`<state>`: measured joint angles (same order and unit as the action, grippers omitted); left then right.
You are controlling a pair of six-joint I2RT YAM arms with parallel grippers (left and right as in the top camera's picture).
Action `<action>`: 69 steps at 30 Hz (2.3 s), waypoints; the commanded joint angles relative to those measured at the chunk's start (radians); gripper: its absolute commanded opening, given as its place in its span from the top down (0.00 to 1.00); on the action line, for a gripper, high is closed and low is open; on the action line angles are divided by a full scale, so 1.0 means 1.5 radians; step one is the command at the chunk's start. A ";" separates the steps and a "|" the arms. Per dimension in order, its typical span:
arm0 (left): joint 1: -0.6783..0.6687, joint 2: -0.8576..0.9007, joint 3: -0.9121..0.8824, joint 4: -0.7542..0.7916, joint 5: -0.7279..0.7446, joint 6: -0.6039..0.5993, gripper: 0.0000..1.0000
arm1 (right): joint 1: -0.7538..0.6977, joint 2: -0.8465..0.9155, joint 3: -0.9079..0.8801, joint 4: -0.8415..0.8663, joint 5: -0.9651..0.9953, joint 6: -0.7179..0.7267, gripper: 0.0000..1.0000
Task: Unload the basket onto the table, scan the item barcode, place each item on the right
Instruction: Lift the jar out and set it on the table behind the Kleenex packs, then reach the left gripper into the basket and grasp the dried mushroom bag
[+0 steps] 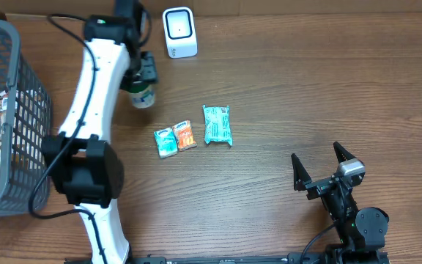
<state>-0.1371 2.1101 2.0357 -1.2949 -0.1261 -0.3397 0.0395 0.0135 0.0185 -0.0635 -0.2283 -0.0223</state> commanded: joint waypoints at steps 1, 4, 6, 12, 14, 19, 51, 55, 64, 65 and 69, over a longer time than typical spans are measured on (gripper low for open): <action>-0.014 0.010 -0.064 0.050 -0.029 -0.030 0.45 | 0.000 -0.007 -0.007 0.004 0.005 -0.001 0.00; -0.019 0.010 -0.131 0.111 -0.028 -0.047 0.44 | 0.000 -0.007 -0.007 0.004 0.005 -0.001 0.00; -0.020 0.010 -0.175 0.151 -0.029 -0.059 0.44 | 0.000 -0.007 -0.007 0.004 0.005 -0.001 0.00; -0.019 0.010 -0.260 0.216 -0.051 -0.089 0.43 | 0.000 -0.007 -0.007 0.004 0.005 -0.001 0.00; -0.020 0.010 -0.265 0.219 -0.051 -0.089 0.41 | 0.000 -0.007 -0.007 0.004 0.005 -0.001 0.00; -0.024 0.009 -0.265 0.207 -0.042 -0.088 0.21 | 0.000 -0.007 -0.007 0.004 0.005 -0.001 0.00; 0.300 -0.527 -0.209 0.158 0.061 0.032 0.00 | 0.000 -0.007 -0.007 0.004 0.005 -0.001 0.00; 0.445 -0.532 -0.209 0.230 0.115 0.018 0.00 | 0.000 -0.007 -0.007 0.004 0.005 -0.001 0.00; 0.643 -0.430 -0.210 0.221 0.117 -0.025 0.00 | 0.000 -0.007 -0.007 0.004 0.005 -0.001 0.00; 0.656 -0.409 -0.211 0.209 0.121 -0.015 0.00 | 0.000 -0.007 -0.007 0.004 0.005 -0.001 0.00; 0.692 -0.326 -0.222 0.187 0.177 0.054 0.00 | 0.000 -0.007 -0.007 0.004 0.005 -0.001 0.00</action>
<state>0.8715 1.5501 1.7100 -1.0012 0.0620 -0.3367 0.0391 0.0128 0.0185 -0.0639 -0.2283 -0.0223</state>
